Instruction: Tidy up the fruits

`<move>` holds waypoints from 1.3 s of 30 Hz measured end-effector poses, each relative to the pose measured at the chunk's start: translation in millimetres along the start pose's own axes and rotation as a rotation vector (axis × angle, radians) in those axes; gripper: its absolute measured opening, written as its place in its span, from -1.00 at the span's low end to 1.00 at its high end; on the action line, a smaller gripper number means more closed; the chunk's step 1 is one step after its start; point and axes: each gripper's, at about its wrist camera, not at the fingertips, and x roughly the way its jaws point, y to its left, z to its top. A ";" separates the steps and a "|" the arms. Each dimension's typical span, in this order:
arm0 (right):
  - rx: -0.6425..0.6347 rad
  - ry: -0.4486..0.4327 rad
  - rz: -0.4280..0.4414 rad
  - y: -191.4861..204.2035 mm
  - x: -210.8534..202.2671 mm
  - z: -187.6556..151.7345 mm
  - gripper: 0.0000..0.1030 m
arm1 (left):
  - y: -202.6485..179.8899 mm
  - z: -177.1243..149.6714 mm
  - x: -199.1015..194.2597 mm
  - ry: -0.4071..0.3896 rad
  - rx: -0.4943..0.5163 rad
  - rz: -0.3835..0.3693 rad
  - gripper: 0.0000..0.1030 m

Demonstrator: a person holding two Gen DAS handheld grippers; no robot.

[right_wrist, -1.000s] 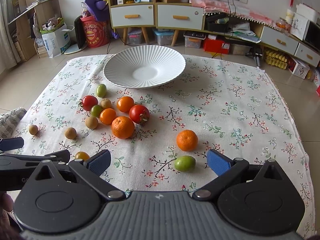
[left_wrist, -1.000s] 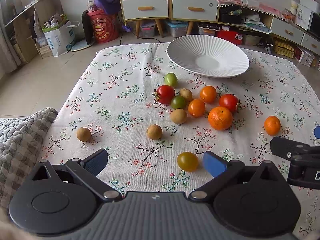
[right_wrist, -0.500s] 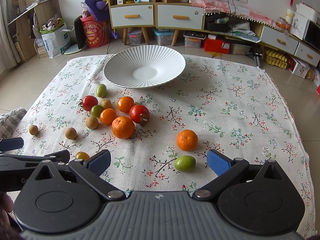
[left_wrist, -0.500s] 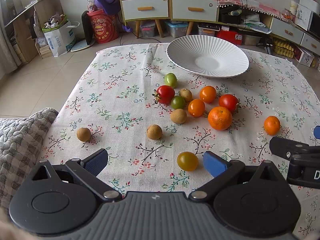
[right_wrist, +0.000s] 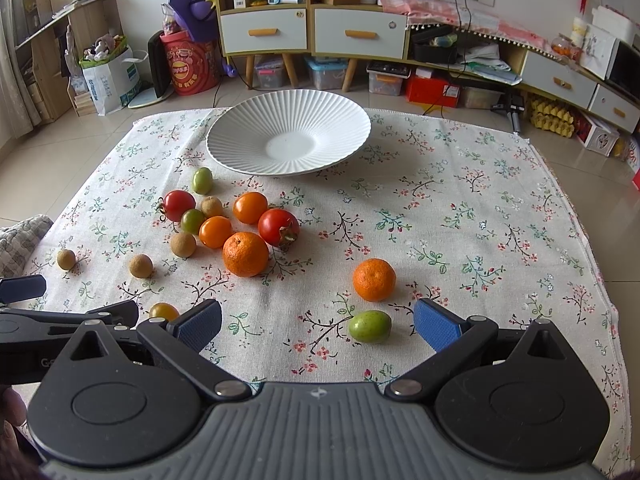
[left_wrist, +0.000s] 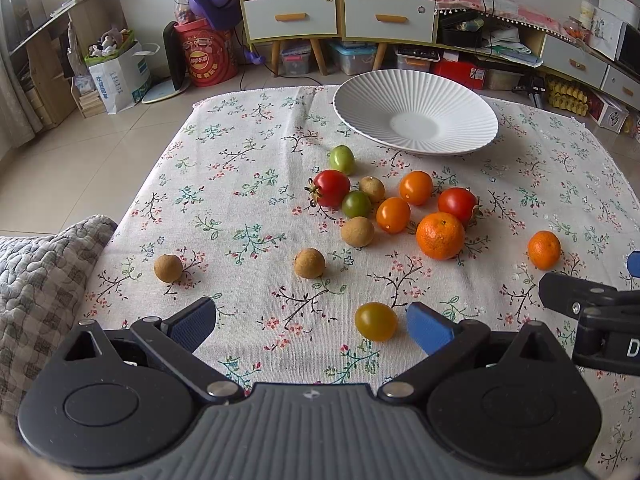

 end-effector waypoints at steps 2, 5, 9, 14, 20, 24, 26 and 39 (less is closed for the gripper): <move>0.003 0.001 0.000 -0.1 0.4 0.0 0.99 | 0.0 0.0 -0.4 0.000 0.000 0.000 0.86; 0.004 0.001 0.000 -0.2 0.3 0.0 0.99 | -0.1 0.0 -0.4 -0.001 0.000 0.000 0.86; 0.003 0.002 0.000 -0.2 0.3 0.0 0.99 | -0.2 0.1 -0.6 0.000 0.001 0.001 0.86; 0.005 0.002 -0.002 -0.8 0.6 0.1 0.99 | 1.2 0.4 -1.4 -0.001 0.002 0.003 0.86; 0.005 0.004 -0.007 -0.5 1.4 -0.4 0.99 | 2.3 -1.2 1.9 -0.001 0.000 0.008 0.86; 0.002 0.004 -0.007 0.3 1.7 -0.6 0.99 | 3.5 -1.8 2.5 -0.001 -0.001 0.010 0.86; 0.001 0.002 -0.007 1.1 2.0 -0.5 0.99 | 5.1 -2.5 2.8 -0.001 -0.003 0.012 0.86; 0.019 -0.027 0.030 -3.0 8.5 -1.1 0.99 | 15.5 -8.9 9.1 -0.077 0.051 0.005 0.86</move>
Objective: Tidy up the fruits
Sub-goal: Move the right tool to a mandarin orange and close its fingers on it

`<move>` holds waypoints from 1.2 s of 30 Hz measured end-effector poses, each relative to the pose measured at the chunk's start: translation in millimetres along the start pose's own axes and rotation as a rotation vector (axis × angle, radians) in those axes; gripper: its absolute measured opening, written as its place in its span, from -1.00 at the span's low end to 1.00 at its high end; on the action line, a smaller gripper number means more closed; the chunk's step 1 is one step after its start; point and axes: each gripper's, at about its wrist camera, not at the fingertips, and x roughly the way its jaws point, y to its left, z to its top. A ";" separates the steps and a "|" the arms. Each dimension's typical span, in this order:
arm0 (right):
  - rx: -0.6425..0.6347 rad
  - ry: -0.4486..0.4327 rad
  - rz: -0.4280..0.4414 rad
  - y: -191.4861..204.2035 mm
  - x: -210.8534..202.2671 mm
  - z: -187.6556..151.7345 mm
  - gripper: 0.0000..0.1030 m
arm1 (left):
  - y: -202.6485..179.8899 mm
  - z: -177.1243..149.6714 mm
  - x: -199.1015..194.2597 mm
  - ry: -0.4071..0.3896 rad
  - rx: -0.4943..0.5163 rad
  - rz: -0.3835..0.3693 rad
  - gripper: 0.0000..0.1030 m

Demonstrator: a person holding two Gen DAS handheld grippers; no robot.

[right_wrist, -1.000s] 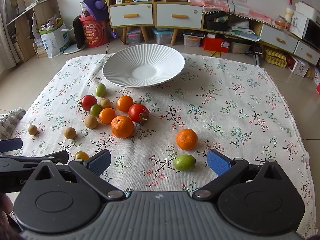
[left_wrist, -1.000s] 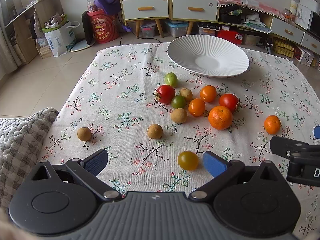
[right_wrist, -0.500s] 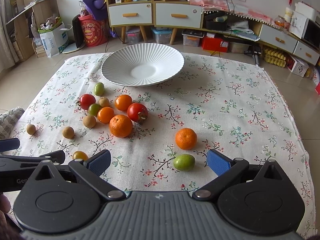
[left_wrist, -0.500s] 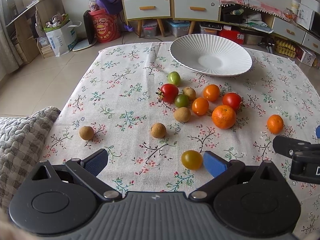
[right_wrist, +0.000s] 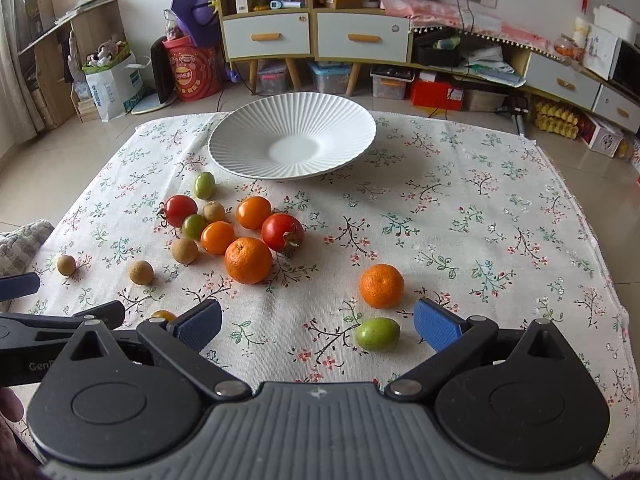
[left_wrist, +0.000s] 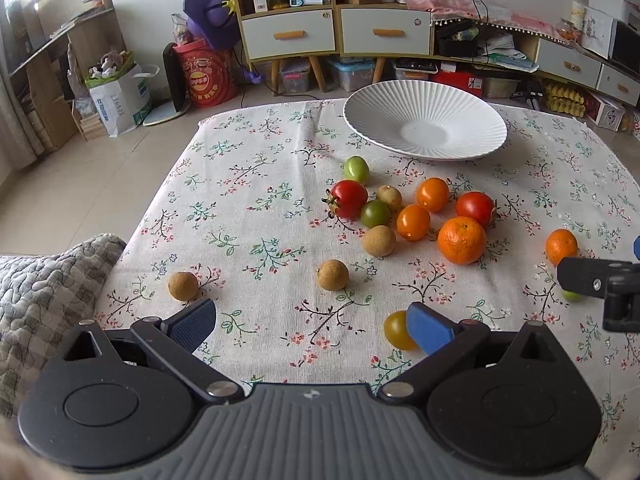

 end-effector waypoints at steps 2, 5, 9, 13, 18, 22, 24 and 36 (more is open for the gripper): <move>0.005 -0.014 0.017 -2.8 1.3 -1.2 0.99 | 4.7 -2.9 3.9 -0.007 0.013 -0.037 0.86; -0.009 -0.036 0.030 -5.8 4.5 -4.5 0.99 | 11.6 -7.2 8.2 -0.021 0.021 -0.116 0.86; -0.038 -0.046 0.144 -11.0 13.6 -9.3 0.98 | 15.3 -12.6 11.6 -0.052 0.050 -0.186 0.86; -0.034 -0.069 0.177 -23.6 18.2 -13.0 0.98 | 15.5 -17.0 14.1 -0.069 0.069 -0.256 0.85; 0.005 -0.082 0.156 -43.1 28.4 -17.4 0.84 | 4.0 -18.7 18.4 -0.082 0.104 -0.370 0.76; -0.026 -0.093 0.135 -48.3 39.3 -22.8 0.57 | -8.8 -14.9 22.3 -0.128 0.143 -0.409 0.49; -0.050 -0.092 0.130 -48.9 45.5 -25.3 0.39 | -16.9 -12.1 25.7 -0.135 0.169 -0.417 0.39; -0.038 -0.074 0.143 -63.5 57.8 -25.3 0.05 | -45.5 3.1 52.1 -0.142 0.170 -0.492 -0.15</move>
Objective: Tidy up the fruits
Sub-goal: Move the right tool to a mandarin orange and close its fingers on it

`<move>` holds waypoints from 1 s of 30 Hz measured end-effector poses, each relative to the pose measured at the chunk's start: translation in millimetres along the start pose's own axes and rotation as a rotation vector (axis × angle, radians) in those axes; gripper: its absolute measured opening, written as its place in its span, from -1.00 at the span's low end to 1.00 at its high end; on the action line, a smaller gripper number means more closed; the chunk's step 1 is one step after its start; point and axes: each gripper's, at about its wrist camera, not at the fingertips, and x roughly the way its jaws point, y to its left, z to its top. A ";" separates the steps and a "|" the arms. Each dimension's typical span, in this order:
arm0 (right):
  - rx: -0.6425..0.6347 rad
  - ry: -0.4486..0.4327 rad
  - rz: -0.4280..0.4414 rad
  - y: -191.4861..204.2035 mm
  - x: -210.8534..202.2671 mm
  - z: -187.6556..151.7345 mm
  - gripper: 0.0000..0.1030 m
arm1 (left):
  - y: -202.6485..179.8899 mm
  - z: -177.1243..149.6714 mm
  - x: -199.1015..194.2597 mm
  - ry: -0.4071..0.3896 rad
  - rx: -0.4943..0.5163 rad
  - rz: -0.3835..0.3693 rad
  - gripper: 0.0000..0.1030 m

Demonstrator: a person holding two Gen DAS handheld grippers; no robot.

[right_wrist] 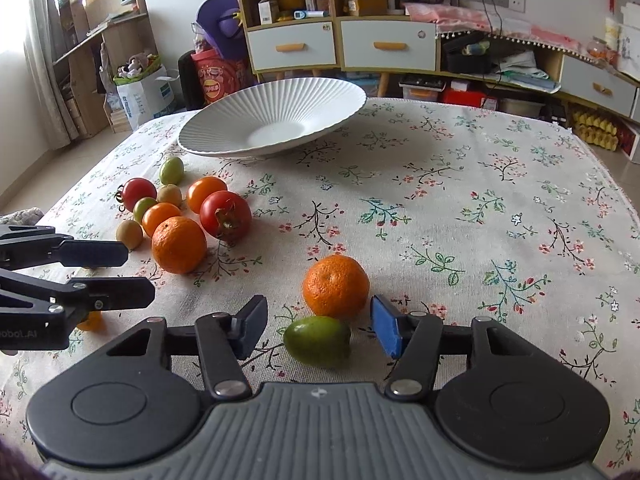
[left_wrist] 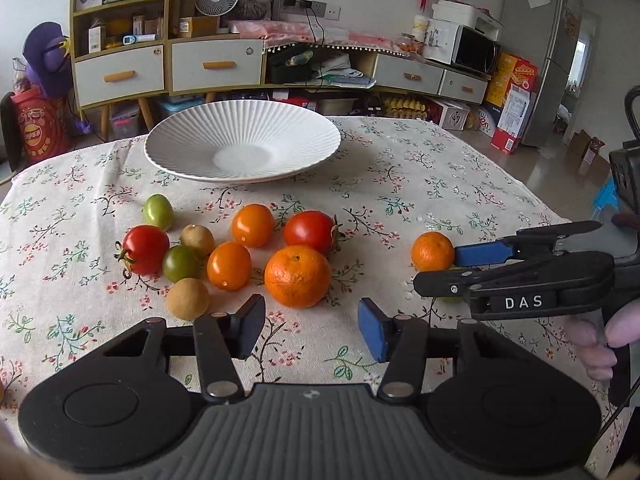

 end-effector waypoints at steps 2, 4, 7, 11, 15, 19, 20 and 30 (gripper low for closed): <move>0.008 0.002 0.003 -1.4 1.3 2.0 0.02 | -0.2 1.1 2.6 -0.001 -0.007 0.001 -0.17; 0.015 0.001 0.005 -2.4 2.0 3.6 -0.01 | -0.1 2.0 5.8 0.000 -0.015 0.007 -0.21; 0.022 0.007 0.005 -3.9 3.8 6.3 -0.04 | 1.4 2.6 10.0 0.007 -0.035 0.017 -0.23; 0.029 0.038 -0.026 -5.4 8.5 8.1 -0.19 | 5.5 5.6 18.0 0.023 -0.077 0.022 -0.30; 0.027 0.033 -0.021 -5.2 7.0 9.8 -0.24 | 7.6 6.5 18.9 0.024 -0.100 0.025 -0.36; 0.020 0.030 -0.021 -4.2 7.0 11.0 -0.26 | 5.6 8.4 18.5 0.018 -0.093 0.033 -0.36; 0.019 0.031 -0.023 -3.6 8.0 11.8 -0.27 | 5.4 9.2 19.5 0.017 -0.093 0.035 -0.36; 0.014 0.028 -0.033 -2.8 9.5 13.1 -0.35 | 5.3 11.7 24.8 0.007 -0.089 0.041 -0.33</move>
